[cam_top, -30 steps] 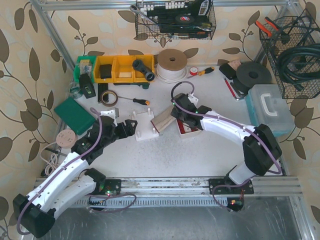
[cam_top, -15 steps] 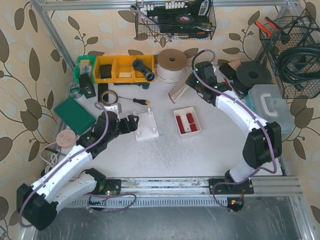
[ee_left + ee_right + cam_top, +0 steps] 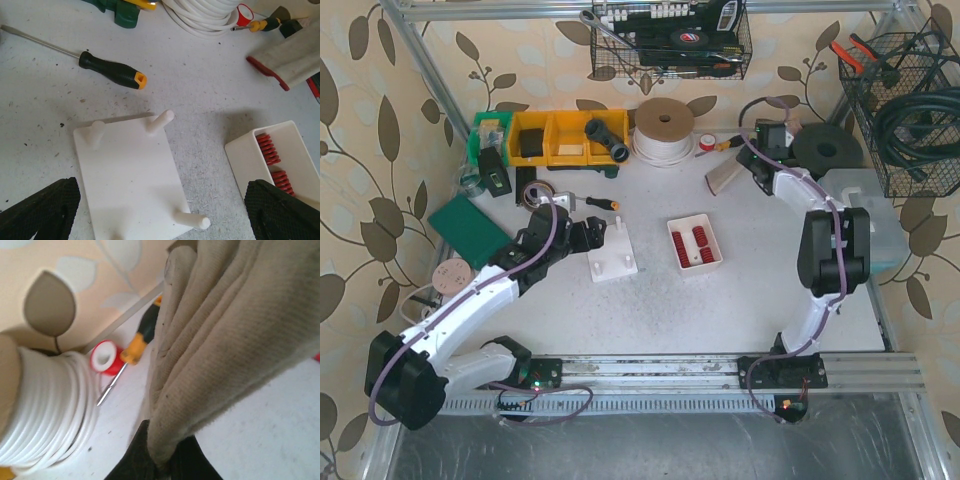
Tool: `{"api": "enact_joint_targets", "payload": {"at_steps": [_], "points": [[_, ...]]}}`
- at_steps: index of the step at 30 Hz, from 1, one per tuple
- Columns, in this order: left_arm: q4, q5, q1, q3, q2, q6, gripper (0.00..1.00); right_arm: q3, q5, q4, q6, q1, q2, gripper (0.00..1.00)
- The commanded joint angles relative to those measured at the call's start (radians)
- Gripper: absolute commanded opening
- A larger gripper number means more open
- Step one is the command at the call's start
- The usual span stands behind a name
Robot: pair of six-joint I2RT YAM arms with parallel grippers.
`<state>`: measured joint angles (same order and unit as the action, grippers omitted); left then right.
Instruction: Install the large spring
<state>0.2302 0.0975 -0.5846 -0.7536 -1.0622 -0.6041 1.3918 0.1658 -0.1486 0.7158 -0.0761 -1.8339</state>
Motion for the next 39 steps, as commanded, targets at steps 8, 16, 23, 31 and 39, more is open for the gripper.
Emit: {"api": "enact_joint_targets", "payload": {"at_steps": [8, 16, 23, 31, 39], "points": [[-0.011, -0.018, 0.009, -0.061, -0.071, 0.03, 0.92, 0.066, -0.22, 0.177, -0.073, 0.135, -0.181, 0.0], [-0.018, -0.044, 0.038, -0.05, -0.073, 0.016, 0.92, 0.036, -0.203, 0.146, -0.088, 0.136, -0.18, 0.39], [-0.024, -0.049, 0.049, -0.04, -0.064, 0.008, 0.92, -0.006, -0.233, 0.058, -0.097, 0.121, -0.115, 0.83], [-0.023, -0.038, 0.053, -0.023, -0.041, -0.007, 0.92, -0.099, -0.18, -0.027, -0.155, -0.037, 0.077, 0.83], [-0.006, -0.025, 0.056, -0.016, -0.019, -0.024, 0.92, -0.336, -0.057, -0.007, -0.193, -0.284, 0.374, 0.82]]}}
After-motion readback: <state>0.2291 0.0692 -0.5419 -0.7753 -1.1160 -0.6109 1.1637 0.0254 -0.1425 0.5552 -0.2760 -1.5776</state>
